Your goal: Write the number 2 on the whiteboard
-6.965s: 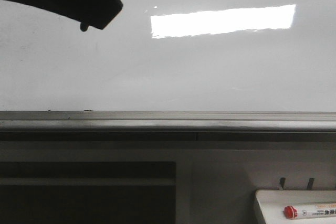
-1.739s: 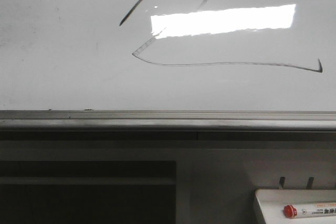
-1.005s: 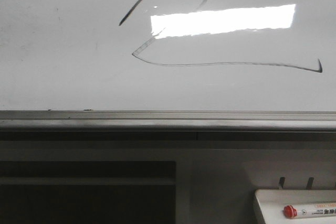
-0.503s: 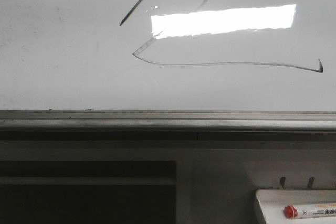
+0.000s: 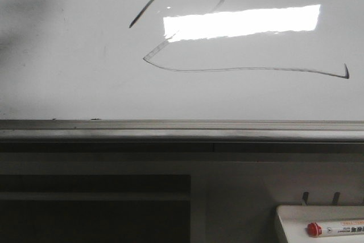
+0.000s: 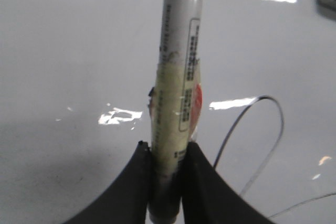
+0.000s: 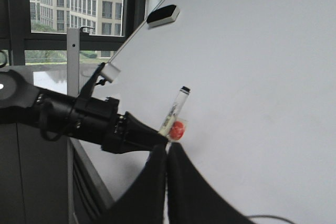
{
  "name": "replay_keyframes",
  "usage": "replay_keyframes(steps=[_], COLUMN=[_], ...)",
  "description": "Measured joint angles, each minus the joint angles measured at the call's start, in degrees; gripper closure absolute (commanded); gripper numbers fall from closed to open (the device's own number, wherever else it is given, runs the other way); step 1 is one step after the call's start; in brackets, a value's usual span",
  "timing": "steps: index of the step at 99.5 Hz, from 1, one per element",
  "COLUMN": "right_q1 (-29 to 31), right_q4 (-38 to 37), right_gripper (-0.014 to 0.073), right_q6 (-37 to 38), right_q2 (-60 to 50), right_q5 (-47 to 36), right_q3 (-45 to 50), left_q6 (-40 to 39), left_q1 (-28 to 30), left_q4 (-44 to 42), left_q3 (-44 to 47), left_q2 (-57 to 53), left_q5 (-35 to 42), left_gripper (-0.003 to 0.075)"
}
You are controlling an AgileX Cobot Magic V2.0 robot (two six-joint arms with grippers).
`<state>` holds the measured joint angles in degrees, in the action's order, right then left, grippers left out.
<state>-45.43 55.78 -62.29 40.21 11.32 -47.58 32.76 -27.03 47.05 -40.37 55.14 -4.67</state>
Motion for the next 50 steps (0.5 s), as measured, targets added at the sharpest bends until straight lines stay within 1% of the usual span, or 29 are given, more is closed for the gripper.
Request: replay_keyframes(steps=[23,27,28,50], right_q1=[-0.01,-0.01,-0.01,-0.01], right_q4=[3.18,3.63,4.17,4.71], right_gripper=[0.0665,0.0665,0.0665,0.0665], right_q6=[0.0,-0.04,-0.04,-0.04], right_q2=[-0.08,-0.08,-0.08,-0.08], right_q5=[0.0,0.0,0.0,-0.14], right_q3=[4.55,4.93,5.21,5.21], left_q6=[-0.21,-0.21,-0.21,-0.21], left_q1=[-0.56,-0.56,-0.56,-1.25], left_q4=[0.0,0.0,0.1,0.0], left_q3=[-1.47,-1.56,-1.56,-2.2], left_q2=[11.49,13.0,14.94,17.7], left_q5=[4.67,6.24,8.19,11.59], left_gripper=[0.0741,0.0741,0.0741,0.0741])
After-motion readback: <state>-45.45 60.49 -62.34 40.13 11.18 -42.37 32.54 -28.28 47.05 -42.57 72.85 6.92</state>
